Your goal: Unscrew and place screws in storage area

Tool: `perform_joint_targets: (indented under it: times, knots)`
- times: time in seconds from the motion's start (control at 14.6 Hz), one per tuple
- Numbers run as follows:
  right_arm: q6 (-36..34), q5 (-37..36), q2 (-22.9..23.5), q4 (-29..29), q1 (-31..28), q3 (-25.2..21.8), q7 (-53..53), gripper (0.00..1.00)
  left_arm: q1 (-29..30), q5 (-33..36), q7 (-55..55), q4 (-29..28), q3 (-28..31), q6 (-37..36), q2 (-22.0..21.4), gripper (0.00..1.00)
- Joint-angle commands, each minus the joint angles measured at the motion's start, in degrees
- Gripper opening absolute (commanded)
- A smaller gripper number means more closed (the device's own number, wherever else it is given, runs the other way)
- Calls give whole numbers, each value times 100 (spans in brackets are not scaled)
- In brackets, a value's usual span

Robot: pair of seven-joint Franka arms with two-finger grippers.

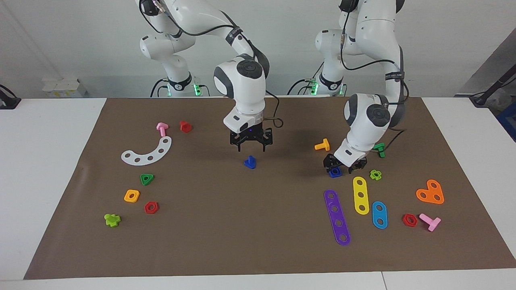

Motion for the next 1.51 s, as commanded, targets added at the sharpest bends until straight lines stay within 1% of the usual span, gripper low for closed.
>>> perform_joint_targets:
  times: [0.0,0.07,0.14,0.21,0.27,0.34,0.41,0.55,0.75,0.82,0.96,1.09,1.16,1.23,1.3,1.44]
  knots:
    - [346,-140,69,-262,47,-6,118,93,383,-33,276,125,10,-439,-174,100]
    - [478,-140,140,-342,100,-6,118,91,497,20,303,248,54,-790,-200,100]
    - [662,-149,140,-490,101,-6,74,90,612,229,303,353,81,-1098,-331,100]
    - [847,-158,132,-622,83,-6,21,86,691,466,303,389,98,-1284,-463,100]
    - [988,-167,140,-737,83,-6,-83,80,814,582,312,398,99,-1460,-621,100]
    - [1059,-167,158,-807,83,-6,-172,77,919,600,312,390,90,-1653,-796,100]
    - [1068,-167,167,-869,83,-6,-181,76,981,609,312,398,99,-1881,-972,100]
    - [1033,-167,149,-905,92,-6,-190,70,982,679,294,486,99,-2495,-1341,100]
    - [1033,-184,132,-966,92,-15,-190,46,982,679,285,880,90,-3296,-1764,100]
    - [1033,-210,132,-966,92,-15,-190,39,982,679,259,1125,81,-3585,-1800,100]
    - [1051,-211,132,-958,83,-6,-181,33,947,618,241,1714,72,-4087,-1748,100]
    - [1051,-219,140,-958,83,-15,-172,24,912,600,233,2189,64,-4370,-1608,100]
    - [1051,-211,132,-958,74,-15,-172,5,894,600,241,2357,55,-4388,-1563,100]
    - [1042,-211,106,-958,66,-15,-164,0,894,592,241,2489,55,-4388,-1502,100]
    - [1033,-211,27,-966,48,-15,-111,0,885,557,241,2621,55,-4379,-1432,100]
    - [972,-211,-157,-984,-118,-24,-102,0,903,486,250,2649,55,-4248,-1414,100]
